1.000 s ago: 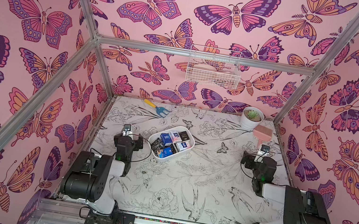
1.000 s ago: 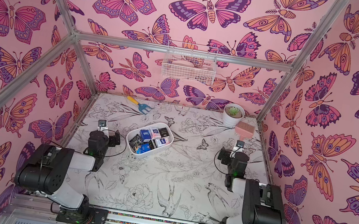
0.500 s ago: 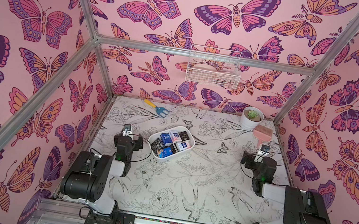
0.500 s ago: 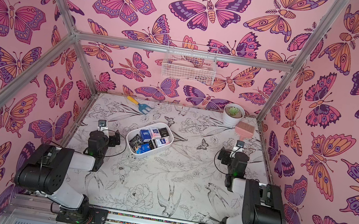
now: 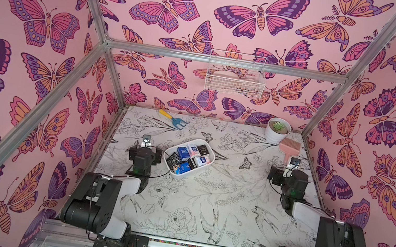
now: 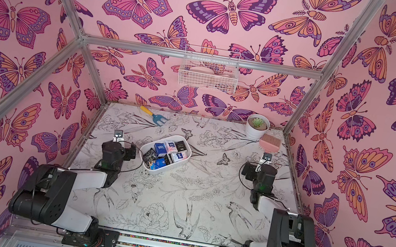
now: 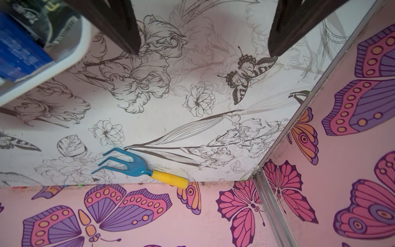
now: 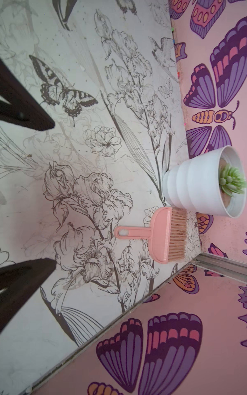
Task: Take the pocket tissues out of the storage box
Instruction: Pick up the pocket tissues from the storage box.
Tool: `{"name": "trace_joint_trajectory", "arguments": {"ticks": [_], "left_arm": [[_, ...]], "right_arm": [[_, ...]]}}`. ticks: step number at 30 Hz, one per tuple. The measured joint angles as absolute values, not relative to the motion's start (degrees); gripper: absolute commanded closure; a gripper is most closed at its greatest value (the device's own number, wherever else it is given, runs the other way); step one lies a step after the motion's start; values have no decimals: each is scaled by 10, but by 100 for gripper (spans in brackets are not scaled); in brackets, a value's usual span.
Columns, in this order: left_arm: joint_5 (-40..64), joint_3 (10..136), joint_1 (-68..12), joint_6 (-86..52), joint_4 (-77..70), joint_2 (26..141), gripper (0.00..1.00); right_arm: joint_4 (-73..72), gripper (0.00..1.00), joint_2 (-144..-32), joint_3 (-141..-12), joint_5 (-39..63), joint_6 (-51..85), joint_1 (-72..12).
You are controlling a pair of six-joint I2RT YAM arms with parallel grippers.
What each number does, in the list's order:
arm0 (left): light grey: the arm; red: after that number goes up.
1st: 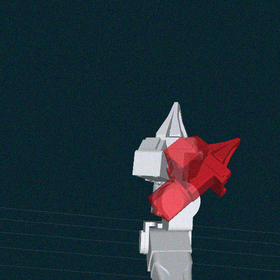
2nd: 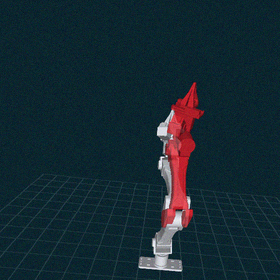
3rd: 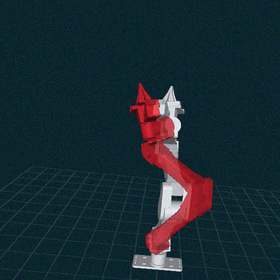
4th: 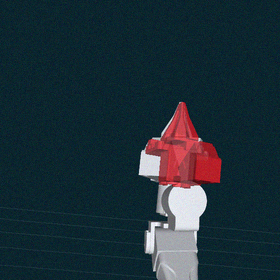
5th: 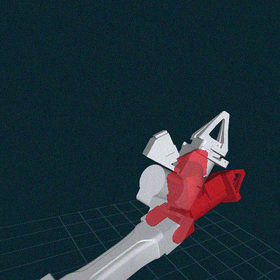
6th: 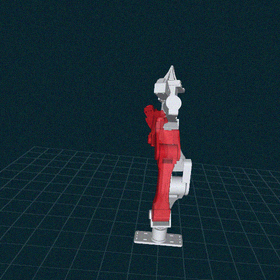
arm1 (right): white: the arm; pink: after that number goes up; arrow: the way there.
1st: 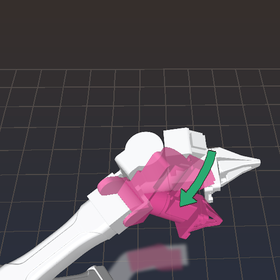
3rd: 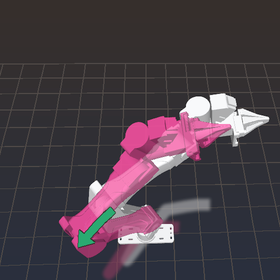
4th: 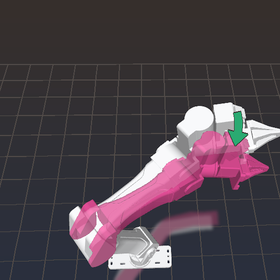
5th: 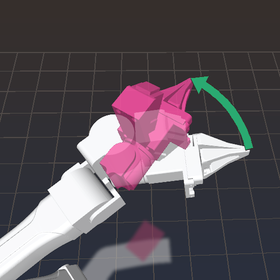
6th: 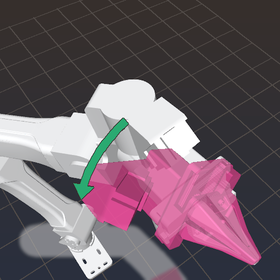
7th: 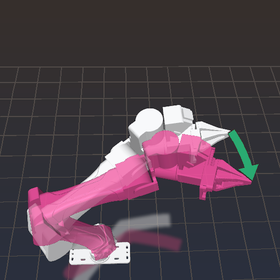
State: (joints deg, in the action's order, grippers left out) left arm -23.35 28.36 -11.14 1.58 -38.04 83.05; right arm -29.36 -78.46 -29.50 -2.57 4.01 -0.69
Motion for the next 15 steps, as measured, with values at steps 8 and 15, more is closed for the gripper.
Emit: {"name": "trace_joint_trajectory", "arguments": {"ticks": [8,15], "left_arm": [[-268,502,-196,6,-75,780,1],[-188,728,-195,-77,180,841,1]], "right_arm": [[-106,1,-755,-398,-69,47,-113],[18,1,-797,-488,-98,69,-195]]}}
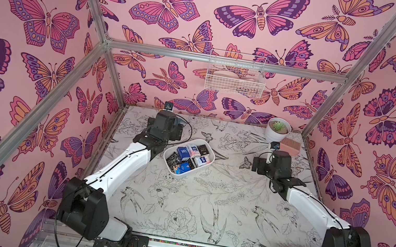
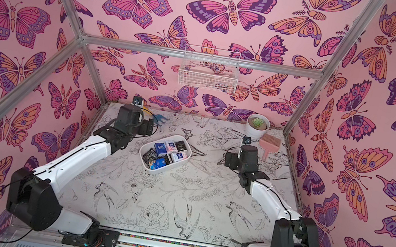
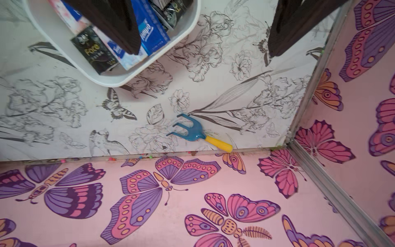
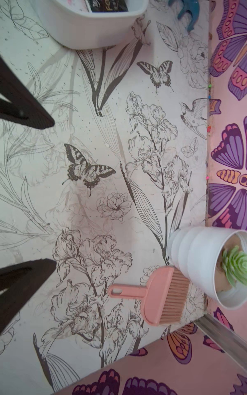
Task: Take the pocket tissues out of the storage box
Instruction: Pick up the pocket tissues from the storage box.
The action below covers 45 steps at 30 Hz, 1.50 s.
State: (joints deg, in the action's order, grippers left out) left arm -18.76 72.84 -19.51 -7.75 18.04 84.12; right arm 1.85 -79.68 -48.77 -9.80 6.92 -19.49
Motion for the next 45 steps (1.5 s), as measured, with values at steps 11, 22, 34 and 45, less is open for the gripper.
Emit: {"name": "trace_joint_trajectory", "arguments": {"ticks": [11,22,34,45], "left_arm": [[-51,803,-215,-301,370,964,16],[-47,844,-221,-402,398,1060,20],[-23,899,-199,-427,406,1127,30],[-8,909,-198,-429,405,1167,44]], "right_arm": [[130,1,-889,-609,-106,123,-273],[156,2,-928,-627,-91,137,-296],[168,3,-937,-637,-85,142,-299],[180,2,-945,-648,-77,147,-301]]}}
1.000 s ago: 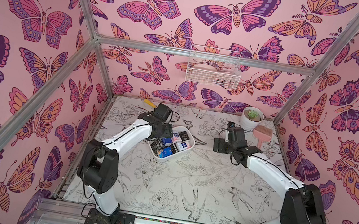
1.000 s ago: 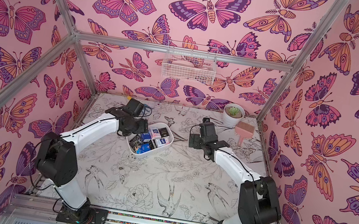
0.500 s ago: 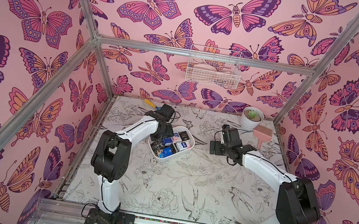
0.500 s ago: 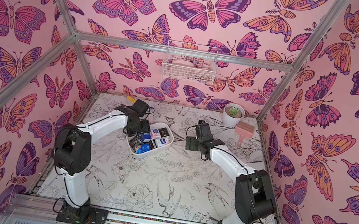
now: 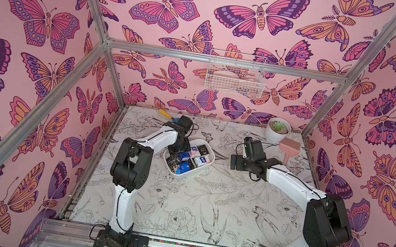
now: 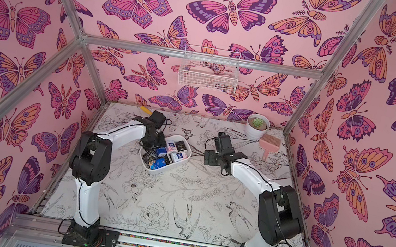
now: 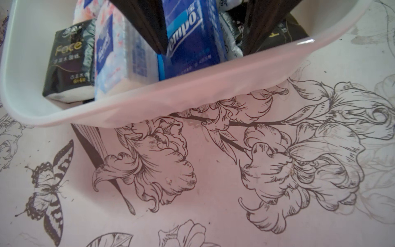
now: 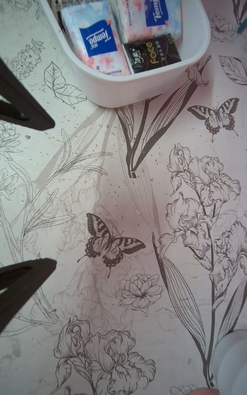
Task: Take the pocket tissues out of the storage box
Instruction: Pick up the pocket tissues from the storage box.
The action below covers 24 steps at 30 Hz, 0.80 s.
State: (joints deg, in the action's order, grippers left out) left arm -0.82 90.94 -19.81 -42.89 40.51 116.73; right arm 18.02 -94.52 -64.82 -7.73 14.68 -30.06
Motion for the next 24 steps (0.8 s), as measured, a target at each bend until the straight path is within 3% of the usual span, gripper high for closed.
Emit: {"name": "trace_joint_trajectory", "arguments": {"ticks": [14,24], "left_arm": [[5,899,-198,-439,364,1176,76],[1,890,-200,-401,361,1140,79]], "right_arm": [[194,2,-949,-651,-72,148,-301],[213,1,-937,-651,-73,148,-301]]}}
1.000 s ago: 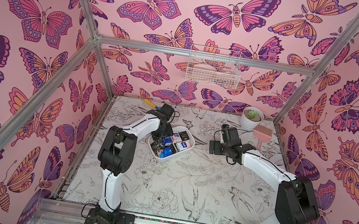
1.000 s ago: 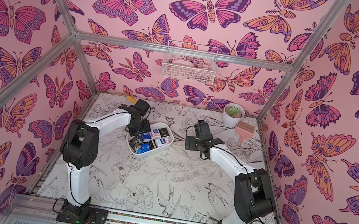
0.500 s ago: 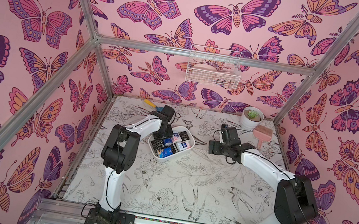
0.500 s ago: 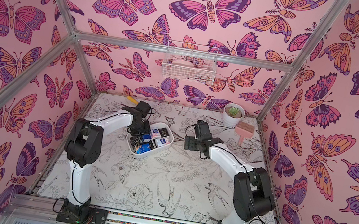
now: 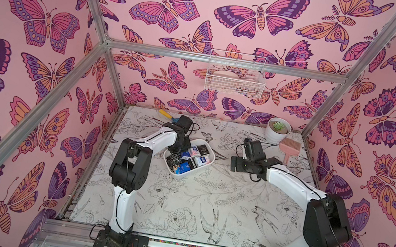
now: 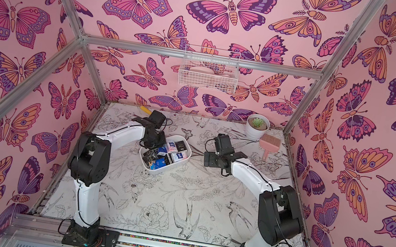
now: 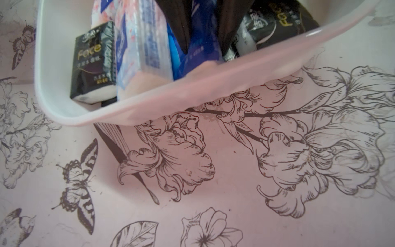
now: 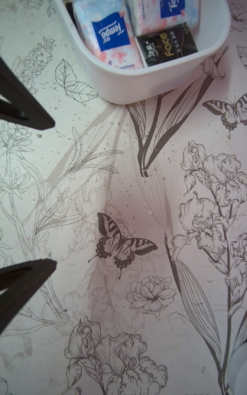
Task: Take the pocket tissues out of the storage box
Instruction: Pick up the pocket tissues from the storage box, then place the pocket tissues at the center of the board.
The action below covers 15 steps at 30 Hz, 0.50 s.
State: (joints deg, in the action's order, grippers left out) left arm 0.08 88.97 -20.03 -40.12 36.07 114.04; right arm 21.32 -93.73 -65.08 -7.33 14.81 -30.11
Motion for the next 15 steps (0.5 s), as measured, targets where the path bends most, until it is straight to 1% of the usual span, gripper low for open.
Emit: {"name": "trace_joint_trajectory", "arguments": {"ticks": [4,8,11,15], "left_arm": [[-20,888,-221,-371,369,1091,77],[-41,913,-284,-345,394,1062,76],[-24,945,-334,-336,400,1070,75],[21,1030,-385,-323,403,1132,74]], "right_arm": [[234,1,-917,-654,-90,150,-301],[255,1,-902,-662,-102,150,-288],[267,1,-889,-662,-106,153,-261],[278,1,-873,-658,-110,161,-212]]}}
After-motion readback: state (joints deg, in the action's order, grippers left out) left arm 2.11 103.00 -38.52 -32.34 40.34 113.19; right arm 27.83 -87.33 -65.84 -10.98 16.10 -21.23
